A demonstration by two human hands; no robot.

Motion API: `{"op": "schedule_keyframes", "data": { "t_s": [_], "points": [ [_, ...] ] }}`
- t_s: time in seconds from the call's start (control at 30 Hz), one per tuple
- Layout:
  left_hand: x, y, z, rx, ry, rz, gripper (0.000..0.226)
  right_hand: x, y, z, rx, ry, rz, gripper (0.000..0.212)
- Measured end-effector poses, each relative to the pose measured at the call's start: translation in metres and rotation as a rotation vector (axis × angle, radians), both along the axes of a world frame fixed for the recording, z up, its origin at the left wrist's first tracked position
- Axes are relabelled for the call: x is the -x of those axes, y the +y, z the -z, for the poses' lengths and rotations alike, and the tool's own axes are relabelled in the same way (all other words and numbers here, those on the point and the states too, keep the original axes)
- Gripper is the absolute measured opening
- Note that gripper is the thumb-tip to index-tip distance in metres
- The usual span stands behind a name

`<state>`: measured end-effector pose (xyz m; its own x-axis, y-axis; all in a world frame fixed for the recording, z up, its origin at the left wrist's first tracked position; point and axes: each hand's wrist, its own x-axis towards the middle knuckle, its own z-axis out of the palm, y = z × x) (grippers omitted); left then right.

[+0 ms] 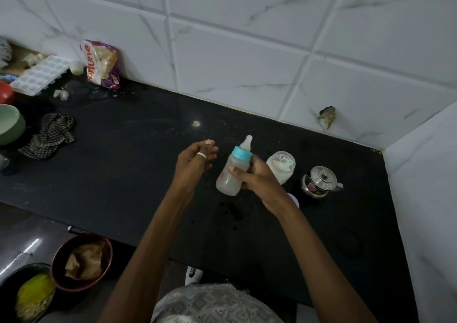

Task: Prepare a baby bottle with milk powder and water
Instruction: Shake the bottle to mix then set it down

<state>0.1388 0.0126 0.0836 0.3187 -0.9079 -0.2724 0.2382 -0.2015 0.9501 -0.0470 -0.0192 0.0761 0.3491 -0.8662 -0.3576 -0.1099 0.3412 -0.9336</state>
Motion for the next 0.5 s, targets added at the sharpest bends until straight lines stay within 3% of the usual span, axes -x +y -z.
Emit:
{"op": "schedule_keyframes", "data": {
  "t_s": [0.13, 0.27, 0.4, 0.5],
  "points": [
    [-0.0009, 0.0009, 0.0007, -0.002, 0.005, -0.026, 0.021, 0.0006, -0.0018, -0.0037, 0.004, -0.116, 0.265, 0.052],
    [-0.0031, 0.0025, 0.0029, -0.010, 0.005, -0.009, 0.024, 0.0037, 0.0005, -0.0021, -0.009, -0.003, 0.007, 0.054],
    [-0.0031, 0.0039, 0.0009, -0.009, 0.004, -0.037, 0.022, 0.0011, -0.0005, -0.0011, -0.039, -0.146, 0.262, 0.053],
    [-0.0014, 0.0049, 0.0002, -0.008, 0.004, -0.024, 0.023, 0.0034, 0.0001, 0.0011, -0.017, -0.019, 0.080, 0.052]
  ]
}}
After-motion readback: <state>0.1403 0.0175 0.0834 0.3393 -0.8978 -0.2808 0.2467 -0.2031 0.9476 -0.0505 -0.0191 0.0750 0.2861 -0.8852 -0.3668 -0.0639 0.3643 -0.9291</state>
